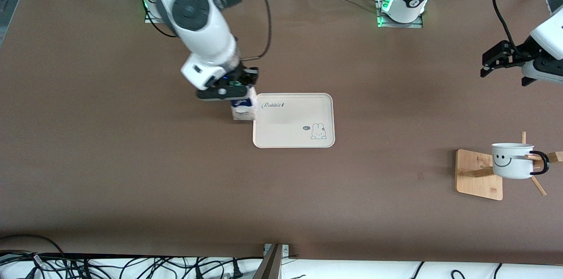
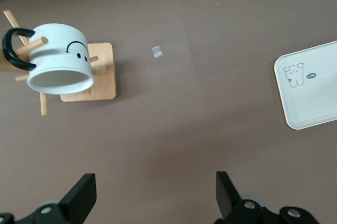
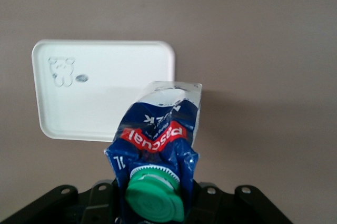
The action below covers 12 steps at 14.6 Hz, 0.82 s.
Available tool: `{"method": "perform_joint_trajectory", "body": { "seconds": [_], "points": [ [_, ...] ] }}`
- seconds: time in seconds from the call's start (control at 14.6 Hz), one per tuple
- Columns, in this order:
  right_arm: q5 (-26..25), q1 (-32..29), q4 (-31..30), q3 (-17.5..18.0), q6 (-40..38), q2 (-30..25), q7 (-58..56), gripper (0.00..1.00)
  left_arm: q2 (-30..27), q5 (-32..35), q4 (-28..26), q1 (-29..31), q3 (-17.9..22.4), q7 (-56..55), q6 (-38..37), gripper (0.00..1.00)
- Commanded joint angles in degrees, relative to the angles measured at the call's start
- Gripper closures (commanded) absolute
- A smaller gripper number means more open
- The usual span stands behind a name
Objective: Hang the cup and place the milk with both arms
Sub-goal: 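Carry the milk carton away from the tray with the right gripper, then set the milk carton on the table and open the right gripper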
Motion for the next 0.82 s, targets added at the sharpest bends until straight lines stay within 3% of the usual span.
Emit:
{"method": "perform_joint_trajectory", "body": {
  "seconds": [0.0, 0.48, 0.75],
  "points": [
    [-0.5, 0.1, -1.6, -7.5, -5.3, -3.6, -2.3, 0.66, -2.1, -0.6, -4.0, -1.5, -0.4, -5.7, -0.1, 0.00],
    [0.9, -1.1, -2.7, -25.6, -14.0, -4.7, -22.1, 0.66, -2.8, -0.5, -7.7, -2.2, -0.5, -7.5, 3.0, 0.00],
    [1.6, -6.1, -7.0, -26.2, -12.8, -4.1, -31.2, 0.66, -2.2, -0.7, -6.7, -1.5, -0.4, -7.8, 2.9, 0.00]
  ]
}}
